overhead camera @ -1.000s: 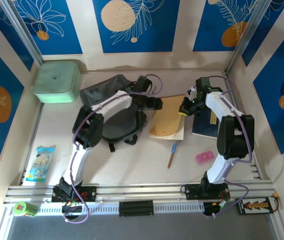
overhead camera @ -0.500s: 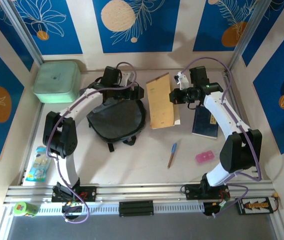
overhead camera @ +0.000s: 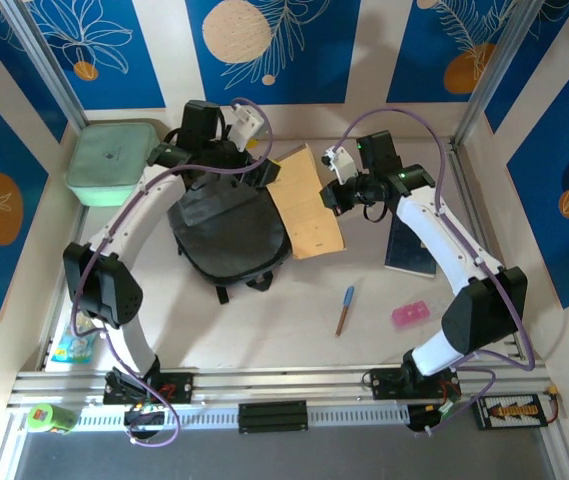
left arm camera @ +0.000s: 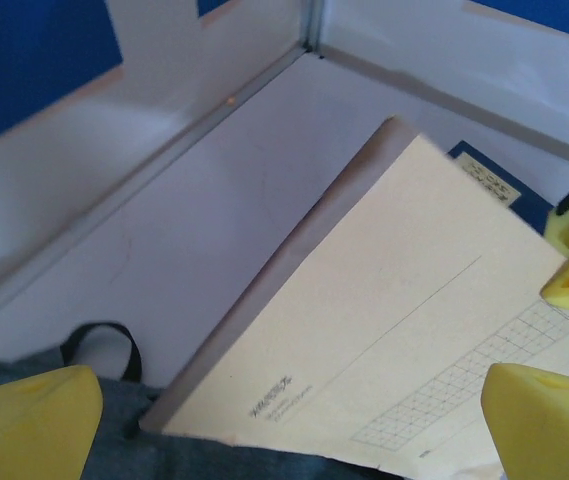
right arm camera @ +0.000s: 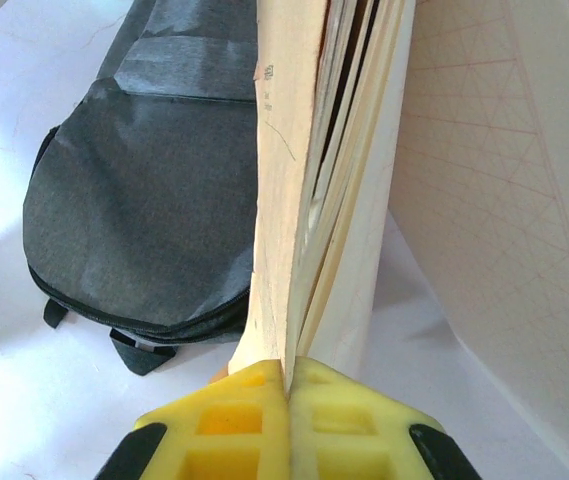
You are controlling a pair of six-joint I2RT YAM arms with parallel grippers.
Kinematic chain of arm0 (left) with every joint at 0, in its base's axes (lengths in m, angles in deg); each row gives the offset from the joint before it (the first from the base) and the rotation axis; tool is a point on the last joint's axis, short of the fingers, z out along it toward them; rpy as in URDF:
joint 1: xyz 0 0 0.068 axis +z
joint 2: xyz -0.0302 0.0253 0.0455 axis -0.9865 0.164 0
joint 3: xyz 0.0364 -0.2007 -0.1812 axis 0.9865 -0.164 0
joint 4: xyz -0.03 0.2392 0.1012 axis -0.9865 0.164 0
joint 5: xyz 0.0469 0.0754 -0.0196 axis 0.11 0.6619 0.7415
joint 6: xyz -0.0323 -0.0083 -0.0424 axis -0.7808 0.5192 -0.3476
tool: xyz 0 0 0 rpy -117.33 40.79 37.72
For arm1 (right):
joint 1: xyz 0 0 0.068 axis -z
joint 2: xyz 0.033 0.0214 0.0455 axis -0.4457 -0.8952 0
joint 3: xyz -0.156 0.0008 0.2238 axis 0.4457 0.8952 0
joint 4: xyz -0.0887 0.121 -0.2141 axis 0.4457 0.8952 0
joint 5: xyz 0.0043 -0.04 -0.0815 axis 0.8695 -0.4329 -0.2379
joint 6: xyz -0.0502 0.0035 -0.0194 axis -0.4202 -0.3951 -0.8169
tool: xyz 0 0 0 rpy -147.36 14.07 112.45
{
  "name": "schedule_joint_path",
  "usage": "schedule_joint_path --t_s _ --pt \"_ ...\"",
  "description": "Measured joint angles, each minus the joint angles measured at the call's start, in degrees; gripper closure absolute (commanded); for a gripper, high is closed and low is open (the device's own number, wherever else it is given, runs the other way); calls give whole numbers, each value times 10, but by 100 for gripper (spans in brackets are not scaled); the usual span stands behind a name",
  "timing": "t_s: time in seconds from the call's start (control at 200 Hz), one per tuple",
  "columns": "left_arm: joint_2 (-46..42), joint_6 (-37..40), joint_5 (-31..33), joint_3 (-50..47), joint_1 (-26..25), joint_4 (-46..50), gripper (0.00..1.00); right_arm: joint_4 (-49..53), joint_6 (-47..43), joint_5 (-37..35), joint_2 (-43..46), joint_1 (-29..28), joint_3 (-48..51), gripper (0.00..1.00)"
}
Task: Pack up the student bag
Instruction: Pick up the book from the center of the table.
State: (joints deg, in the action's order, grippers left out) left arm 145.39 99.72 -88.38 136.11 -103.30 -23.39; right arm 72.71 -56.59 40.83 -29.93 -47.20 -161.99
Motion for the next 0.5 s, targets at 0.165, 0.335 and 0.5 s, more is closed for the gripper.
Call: schedule_joint_path --t_s 0.165,0.335,0.5 --pt "8 70 -34 15 3 32 4 9 -19 -2 5 -18 -1 100" --pt "47 85 -97 72 19 54 3 12 -32 -1 26 -23 1 100" --pt "73 96 -137 76 22 75 12 12 -37 10 51 -23 6 100"
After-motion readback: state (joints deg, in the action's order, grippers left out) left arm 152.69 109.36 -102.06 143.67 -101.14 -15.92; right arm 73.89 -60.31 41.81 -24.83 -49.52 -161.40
